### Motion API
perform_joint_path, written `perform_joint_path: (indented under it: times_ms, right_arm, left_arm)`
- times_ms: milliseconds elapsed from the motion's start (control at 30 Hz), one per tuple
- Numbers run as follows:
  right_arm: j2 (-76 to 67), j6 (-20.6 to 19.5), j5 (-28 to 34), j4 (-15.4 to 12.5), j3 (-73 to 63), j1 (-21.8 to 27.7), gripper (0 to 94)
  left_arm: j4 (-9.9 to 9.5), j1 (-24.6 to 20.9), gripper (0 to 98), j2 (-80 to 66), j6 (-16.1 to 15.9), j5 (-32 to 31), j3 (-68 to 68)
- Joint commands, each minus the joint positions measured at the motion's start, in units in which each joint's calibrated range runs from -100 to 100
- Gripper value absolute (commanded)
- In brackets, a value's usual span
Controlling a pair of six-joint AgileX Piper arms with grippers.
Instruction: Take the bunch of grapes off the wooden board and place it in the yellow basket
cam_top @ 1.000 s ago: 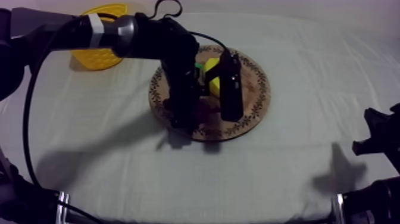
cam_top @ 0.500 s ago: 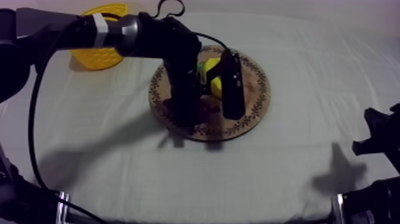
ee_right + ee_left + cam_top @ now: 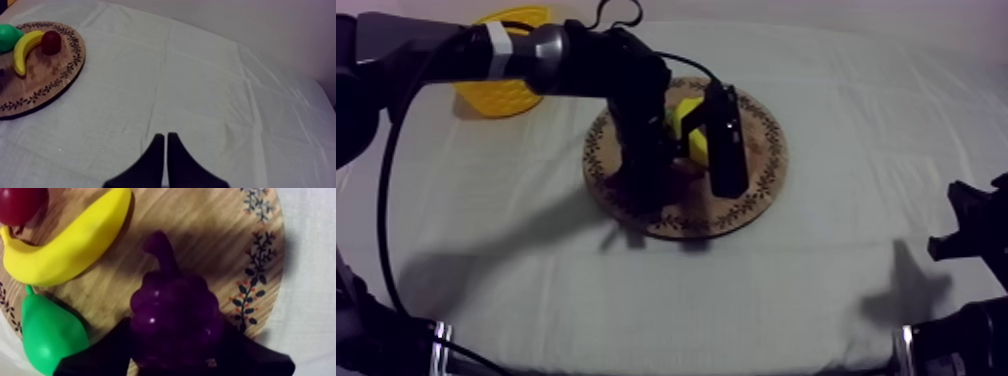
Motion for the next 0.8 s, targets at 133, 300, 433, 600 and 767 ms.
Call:
perform_joint_path:
  times_ms: [133, 300, 433, 600, 767]
  right_arm:
    - [0.02, 0.01, 0.02, -0.01, -0.01, 0.01, 0.3]
    - [0.02, 0.01, 0.02, -0.01, -0.01, 0.01, 0.3]
    - [0.02, 0.01, 0.02, -0.01, -0.01, 0.01, 0.3]
    - [0.02, 0.01, 0.02, -0.01, -0.01, 0.01, 0.3]
    - [0.02, 0.01, 0.02, -0.01, -0.01, 0.01, 0.3]
  left_arm:
    - [0.15, 0.77, 37.5, -5.1, 1.48, -2.75, 5.21]
    - [0.13, 2.85, 37.7, -12.09, 3.29, -3.23, 10.0]
    - [-0.05, 5.14, 37.9, -18.43, 4.96, -3.31, 14.2]
    - [-0.09, 7.93, 38.4, -26.81, 7.05, -2.93, 19.49]
    - [0.15, 10.09, 39.1, -35.28, 9.28, -1.7, 22.71]
